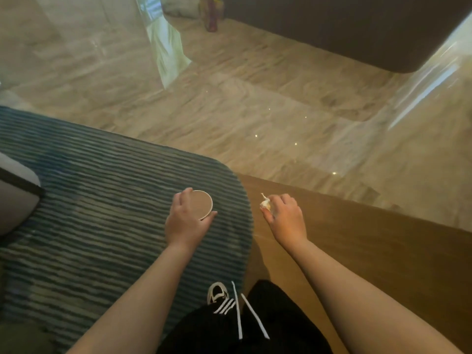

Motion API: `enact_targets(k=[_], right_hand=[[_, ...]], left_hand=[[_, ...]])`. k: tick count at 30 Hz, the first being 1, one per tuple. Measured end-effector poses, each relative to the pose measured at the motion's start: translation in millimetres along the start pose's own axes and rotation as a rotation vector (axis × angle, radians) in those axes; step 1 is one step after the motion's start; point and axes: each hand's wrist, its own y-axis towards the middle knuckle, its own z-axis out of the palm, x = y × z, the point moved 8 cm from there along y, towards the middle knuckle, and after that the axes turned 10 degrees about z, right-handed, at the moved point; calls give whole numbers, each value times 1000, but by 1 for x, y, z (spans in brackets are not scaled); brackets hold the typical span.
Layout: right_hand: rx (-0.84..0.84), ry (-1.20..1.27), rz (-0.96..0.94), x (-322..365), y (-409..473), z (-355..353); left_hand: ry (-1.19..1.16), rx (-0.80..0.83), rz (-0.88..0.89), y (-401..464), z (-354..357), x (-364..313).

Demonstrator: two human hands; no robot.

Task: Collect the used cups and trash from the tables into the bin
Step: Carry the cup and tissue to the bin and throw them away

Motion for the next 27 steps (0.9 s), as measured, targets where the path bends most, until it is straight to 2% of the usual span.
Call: enact_targets(k=[7,13,20,27], right_hand=[[34,-4,-17,52,141,7],[103,73,-76,99,302,24],[127,-48,-332,194,490,19],[238,-101,-525,314,586,54]], left_hand=[[-5,-54,-24,136,4,11],[43,-122,-95,279,10,25],[97,-235,-255,430,-17,45],[96,-343,-467,503,-53,103]])
